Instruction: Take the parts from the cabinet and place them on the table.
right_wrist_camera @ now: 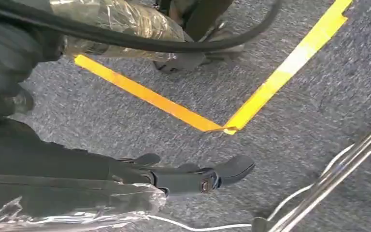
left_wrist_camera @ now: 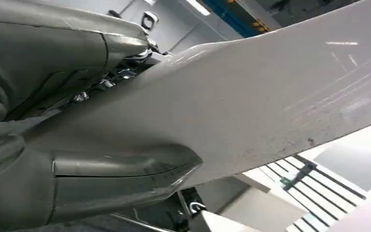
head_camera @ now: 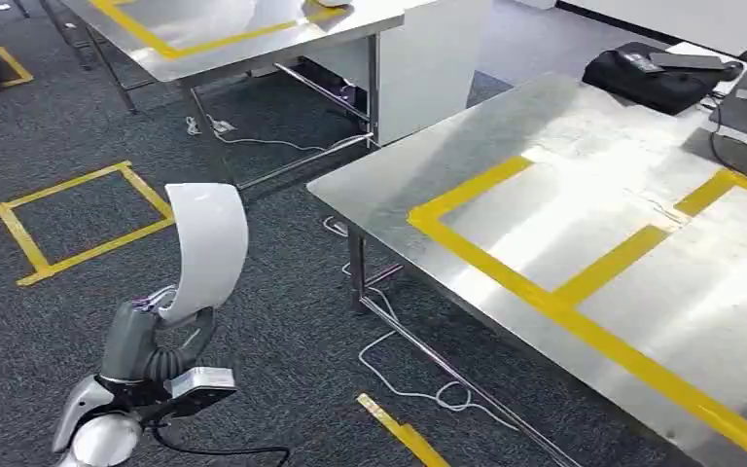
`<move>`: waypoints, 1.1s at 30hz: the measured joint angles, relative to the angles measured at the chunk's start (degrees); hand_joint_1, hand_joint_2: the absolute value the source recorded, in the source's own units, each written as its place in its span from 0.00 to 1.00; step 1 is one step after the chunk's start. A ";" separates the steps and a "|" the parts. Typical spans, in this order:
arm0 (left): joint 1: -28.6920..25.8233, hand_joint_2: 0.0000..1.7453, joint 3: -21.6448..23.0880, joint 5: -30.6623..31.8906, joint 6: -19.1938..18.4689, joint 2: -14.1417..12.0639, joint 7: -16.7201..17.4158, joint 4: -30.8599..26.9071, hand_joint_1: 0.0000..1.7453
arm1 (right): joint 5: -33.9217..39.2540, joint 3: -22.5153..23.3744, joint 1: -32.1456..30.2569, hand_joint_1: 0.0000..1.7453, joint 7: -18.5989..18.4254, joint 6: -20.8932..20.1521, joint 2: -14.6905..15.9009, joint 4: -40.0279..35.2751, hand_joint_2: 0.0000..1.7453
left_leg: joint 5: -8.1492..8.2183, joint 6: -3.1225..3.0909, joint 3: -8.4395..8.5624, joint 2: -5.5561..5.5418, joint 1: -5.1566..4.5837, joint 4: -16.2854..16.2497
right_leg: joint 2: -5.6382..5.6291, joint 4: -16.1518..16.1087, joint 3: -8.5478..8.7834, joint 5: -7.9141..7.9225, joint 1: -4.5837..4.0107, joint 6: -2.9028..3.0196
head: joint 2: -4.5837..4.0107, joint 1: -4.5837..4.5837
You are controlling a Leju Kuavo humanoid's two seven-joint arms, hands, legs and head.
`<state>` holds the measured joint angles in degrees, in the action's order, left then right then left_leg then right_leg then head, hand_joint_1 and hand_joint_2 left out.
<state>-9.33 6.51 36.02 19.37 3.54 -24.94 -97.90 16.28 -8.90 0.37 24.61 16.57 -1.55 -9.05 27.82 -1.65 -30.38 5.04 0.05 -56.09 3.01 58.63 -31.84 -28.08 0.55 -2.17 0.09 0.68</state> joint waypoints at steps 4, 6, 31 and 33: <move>0.28 1.00 -0.07 0.00 0.04 0.00 -0.02 0.00 1.00 | -0.15 -0.04 0.25 0.00 -0.02 -0.24 0.00 0.00 1.00 | 0.11 1.10 0.08 2.10 -0.54 -0.22 | -0.02 -2.16 0.44 -0.63 -0.64 1.02 | 0.00 0.24; 0.80 1.00 -0.13 -0.06 0.11 0.00 -0.04 0.02 1.00 | -0.26 -0.22 0.21 0.00 -0.07 -0.87 0.00 0.00 1.00 | 1.35 2.09 0.26 0.70 -0.25 -1.00 | -1.29 -2.72 1.17 -0.21 -0.06 1.86 | 0.00 0.30; 1.65 1.00 -1.20 0.24 0.55 -0.31 0.61 0.85 1.00 | -0.83 -0.61 0.42 0.00 0.37 -1.60 -0.02 0.00 1.00 | -0.55 1.12 -1.62 -6.05 -0.26 -1.04 | -6.85 -2.11 0.17 0.13 0.23 1.00 | 0.00 0.81; 1.65 1.00 -1.20 0.24 0.55 -0.33 0.61 0.87 1.00 | -0.83 -0.63 0.42 0.00 0.35 -1.59 -0.02 0.00 1.00 | -0.56 1.11 -1.61 -6.05 -0.25 -1.05 | -6.83 -2.10 0.16 0.13 0.22 0.99 | 0.00 0.81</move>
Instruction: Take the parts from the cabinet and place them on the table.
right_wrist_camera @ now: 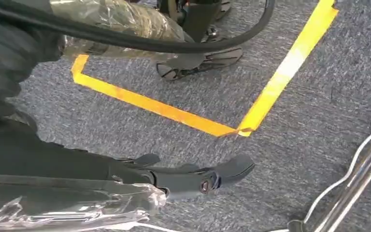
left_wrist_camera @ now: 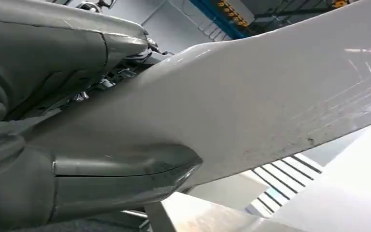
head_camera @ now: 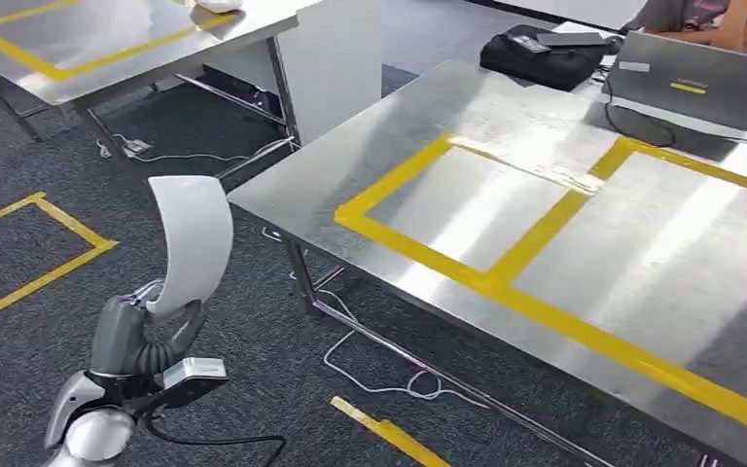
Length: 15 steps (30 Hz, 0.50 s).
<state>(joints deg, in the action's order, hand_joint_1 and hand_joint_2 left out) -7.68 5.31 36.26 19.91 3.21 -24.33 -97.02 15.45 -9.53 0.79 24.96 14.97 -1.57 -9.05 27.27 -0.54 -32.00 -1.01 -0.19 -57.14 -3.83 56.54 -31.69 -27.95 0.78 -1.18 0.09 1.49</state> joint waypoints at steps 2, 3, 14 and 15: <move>-0.01 1.00 0.00 0.22 0.09 0.00 0.00 0.00 1.00 | 0.00 -0.02 -0.01 0.00 -0.18 0.02 0.00 0.00 1.00 | -0.03 -0.01 0.00 0.00 0.02 0.00 | 0.02 0.03 -0.02 0.00 -0.02 0.00 | 0.00 0.00; -0.03 1.00 0.00 0.28 0.15 0.00 0.00 0.00 1.00 | 0.04 -0.02 -0.01 0.00 -0.26 0.02 0.00 0.00 1.00 | -0.04 0.00 0.00 0.00 0.02 0.00 | 0.02 0.05 -0.02 0.00 -0.04 0.00 | 0.00 0.00; -0.26 1.00 -1.71 -1.64 0.15 -0.28 -0.20 -0.07 1.00 | 0.90 -0.02 -0.11 0.00 -0.61 -1.38 0.02 0.00 1.00 | -0.09 0.08 0.00 0.00 0.19 0.00 | 0.02 0.20 -0.07 0.00 -0.17 0.01 | 0.00 0.00; -0.40 1.00 -1.97 -2.07 0.13 -0.37 -0.37 -0.18 1.00 | 0.96 -0.02 -0.11 0.00 -0.61 -1.38 0.02 0.00 1.00 | -0.09 0.08 0.00 0.00 0.19 0.00 | 0.03 0.20 -0.08 0.00 -0.17 0.01 | 0.00 0.00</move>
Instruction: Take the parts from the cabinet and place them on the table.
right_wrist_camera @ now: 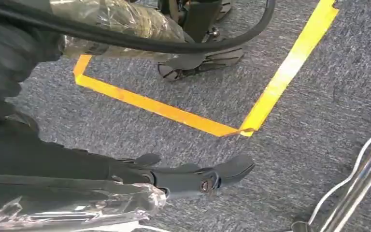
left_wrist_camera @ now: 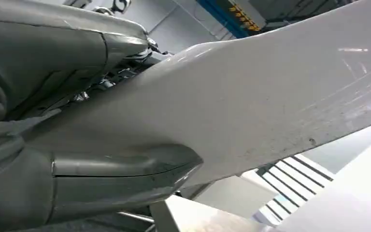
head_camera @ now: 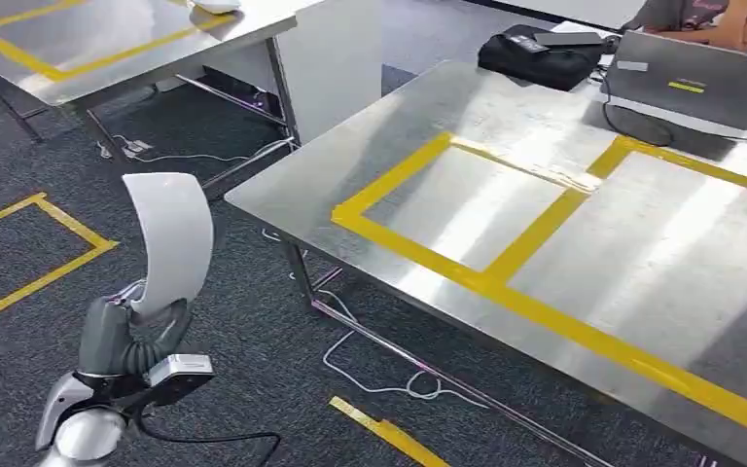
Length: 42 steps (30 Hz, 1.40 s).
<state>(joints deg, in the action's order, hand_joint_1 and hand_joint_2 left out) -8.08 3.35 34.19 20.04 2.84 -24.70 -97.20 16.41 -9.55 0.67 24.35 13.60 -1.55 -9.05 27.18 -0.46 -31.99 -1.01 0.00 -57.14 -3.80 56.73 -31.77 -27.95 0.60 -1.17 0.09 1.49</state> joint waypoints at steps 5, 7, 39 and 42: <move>-0.43 1.00 -0.83 -0.22 -0.02 -0.33 -0.29 -0.42 1.00 | 0.22 0.00 -0.01 0.00 0.00 0.00 0.00 0.00 1.00 | 0.00 0.00 0.00 0.00 0.00 0.00 | 0.00 0.00 0.00 0.00 0.00 0.00 | 0.00 0.00; -0.59 1.00 -1.03 -0.20 -0.17 -0.35 -0.33 -0.48 1.00 | 0.24 0.00 0.00 0.00 0.00 0.00 0.00 0.00 1.00 | 0.00 0.00 0.00 0.00 0.00 0.00 | 0.00 0.00 0.00 0.00 0.00 0.00 | 0.00 0.00; 1.03 1.00 -1.88 1.66 -3.21 -0.04 -0.31 -0.35 1.00 | -0.83 -0.50 0.12 0.00 -0.26 -1.11 0.13 0.00 1.00 | -0.84 -1.71 0.26 4.09 0.38 1.48 | 3.31 17.82 -9.61 -8.30 0.43 -1.96 | 0.00 -0.33; 2.03 1.00 -1.75 1.79 -3.23 0.15 -0.11 0.15 1.00 | -0.83 -0.55 -0.01 0.00 -0.50 -1.07 0.37 0.00 1.00 | -0.39 -0.93 0.39 5.81 0.66 1.08 | 4.88 6.39 -3.54 -1.74 0.86 -2.39 | 0.00 -0.33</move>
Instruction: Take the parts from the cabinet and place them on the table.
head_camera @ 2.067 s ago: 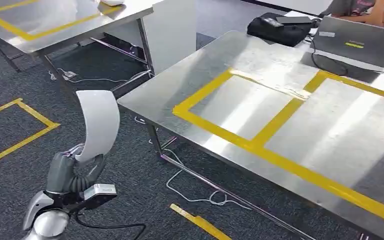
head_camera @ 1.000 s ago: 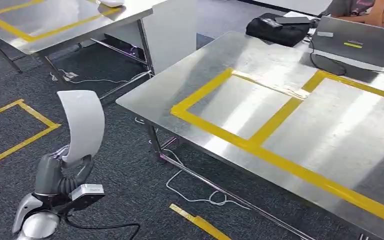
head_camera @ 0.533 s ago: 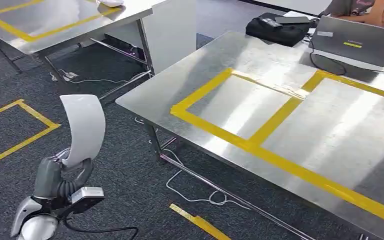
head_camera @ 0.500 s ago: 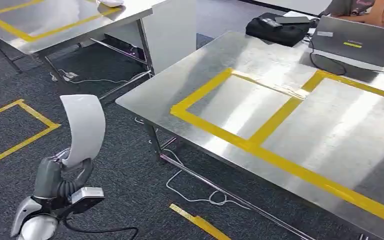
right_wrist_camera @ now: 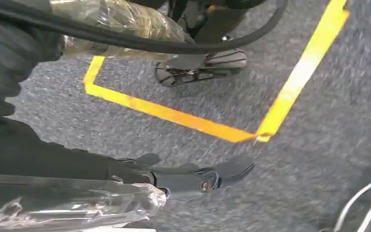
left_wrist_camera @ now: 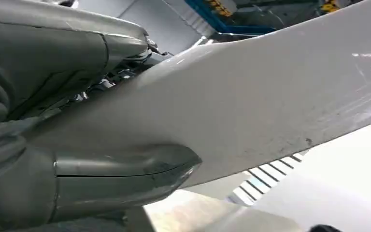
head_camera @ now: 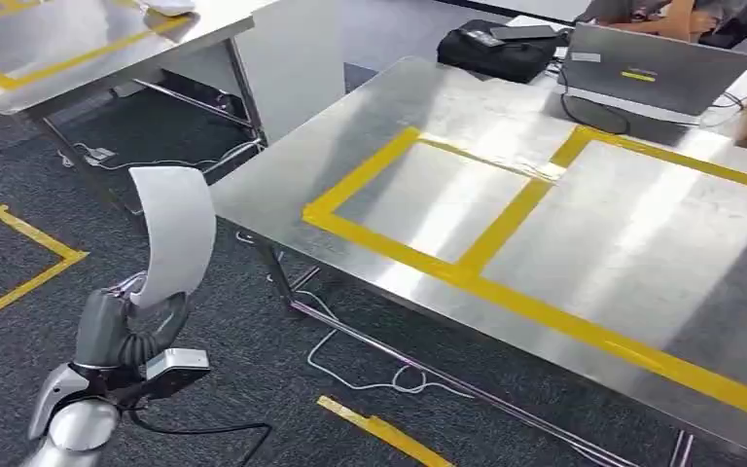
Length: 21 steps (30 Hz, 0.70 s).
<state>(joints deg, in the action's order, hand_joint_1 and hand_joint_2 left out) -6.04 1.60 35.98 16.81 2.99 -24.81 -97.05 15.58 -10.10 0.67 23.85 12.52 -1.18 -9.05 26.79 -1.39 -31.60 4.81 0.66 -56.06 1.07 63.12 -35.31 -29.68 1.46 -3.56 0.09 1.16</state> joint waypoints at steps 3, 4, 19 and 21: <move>1.37 1.00 0.20 0.24 -0.37 0.00 0.48 0.46 1.00 | -0.18 -0.07 0.38 0.00 -0.09 -0.07 -0.24 0.00 1.00 | 0.75 1.50 0.02 1.19 -0.57 -1.14 | 3.20 -5.58 3.16 1.13 -0.18 1.07 | 0.00 0.05; 1.87 1.00 0.37 0.35 -0.50 0.02 0.50 0.70 1.00 | -0.18 -0.07 0.25 0.00 -0.13 -0.07 -0.24 0.00 1.00 | 0.62 1.80 0.10 1.68 -0.65 -1.08 | 2.48 -5.36 2.63 1.08 -0.19 1.50 | 0.00 0.35; 6.61 1.00 1.22 2.60 0.46 -0.35 2.27 5.62 1.00 | -0.66 -0.28 0.48 0.00 -0.57 -0.31 -0.39 0.00 1.00 | 1.04 -0.42 -0.76 -9.57 -0.52 -2.46 | -8.90 -5.13 1.52 2.34 -0.73 2.76 | 0.00 0.48; 7.13 1.00 1.27 2.64 0.50 -0.33 2.51 5.97 1.00 | -0.68 -0.46 0.15 0.00 -0.61 -0.33 -0.39 0.00 1.00 | 1.01 -0.51 -0.74 -8.41 -0.52 -1.85 | -10.22 -5.71 1.08 2.76 -0.56 1.86 | 0.00 0.48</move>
<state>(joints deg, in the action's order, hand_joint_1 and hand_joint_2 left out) 1.09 2.86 38.62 17.31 2.67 -22.29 -91.08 14.91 -10.56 0.82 23.23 12.19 -1.57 -9.05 27.80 -1.90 -32.34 -3.60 0.14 -57.91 -9.15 57.41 -34.22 -26.92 0.90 -1.70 0.09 1.64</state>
